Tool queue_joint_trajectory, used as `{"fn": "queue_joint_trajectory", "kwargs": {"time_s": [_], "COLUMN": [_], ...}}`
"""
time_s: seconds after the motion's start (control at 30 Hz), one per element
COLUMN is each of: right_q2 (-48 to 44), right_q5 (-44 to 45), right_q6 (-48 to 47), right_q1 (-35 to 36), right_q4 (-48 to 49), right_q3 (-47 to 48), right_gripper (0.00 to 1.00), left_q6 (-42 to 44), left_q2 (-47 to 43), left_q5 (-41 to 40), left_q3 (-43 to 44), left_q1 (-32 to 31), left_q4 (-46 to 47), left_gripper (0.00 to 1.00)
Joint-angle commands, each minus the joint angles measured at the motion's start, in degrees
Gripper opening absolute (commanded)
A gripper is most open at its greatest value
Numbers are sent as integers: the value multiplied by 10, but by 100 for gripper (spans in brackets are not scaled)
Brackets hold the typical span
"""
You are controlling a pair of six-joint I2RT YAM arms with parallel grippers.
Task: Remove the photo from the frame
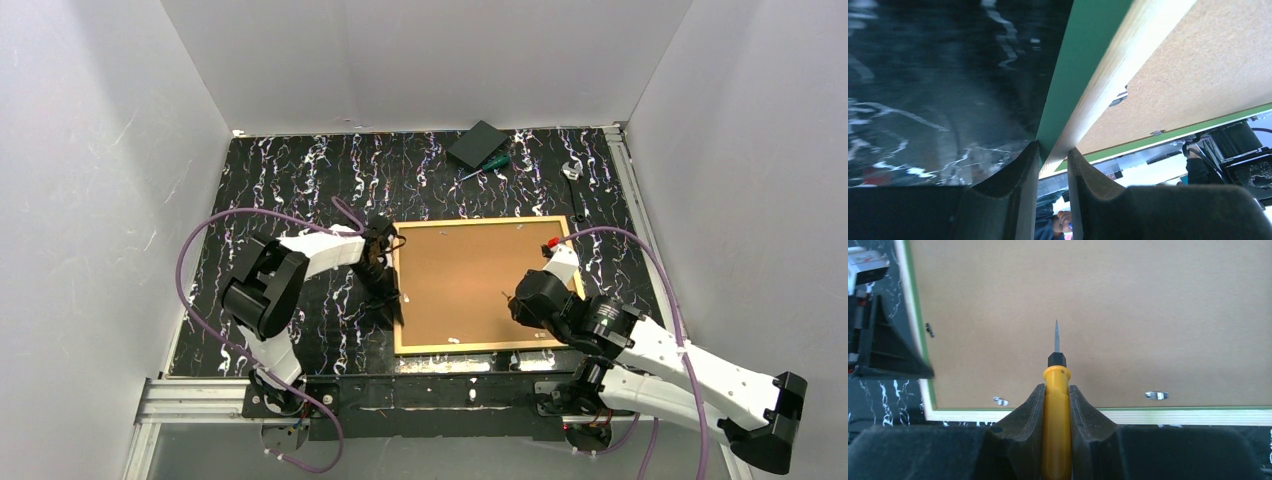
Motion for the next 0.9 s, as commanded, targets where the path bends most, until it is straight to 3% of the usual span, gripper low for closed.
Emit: {"fn": "queue_joint_trajectory", "kwargs": {"time_s": [0.0,0.07,0.3,0.57,0.87], "right_q2": [17,27,65,103,205], "right_q5": [-2,-18,-74,-137,-182], "right_q6": [-11,-26,-88,-206,-313], "right_q1": [-36,-62,-212,-369,-461], "right_q4": [1,5,-14,41,98], "right_q3": [6,4,11,33,101], "right_gripper": [1,1,1,1,1], "left_q6": [36,57,81,92,92], "left_q2": [-15,-10,-17,9,11], "left_q5": [-57,-63,-60,-47,-38], "left_q3": [-21,-3,-7,0,2], "left_q1": [51,59,84,84,84], "left_q4": [-120,-151,-166,-171,-169], "left_gripper": [6,0,0,0,0]}}
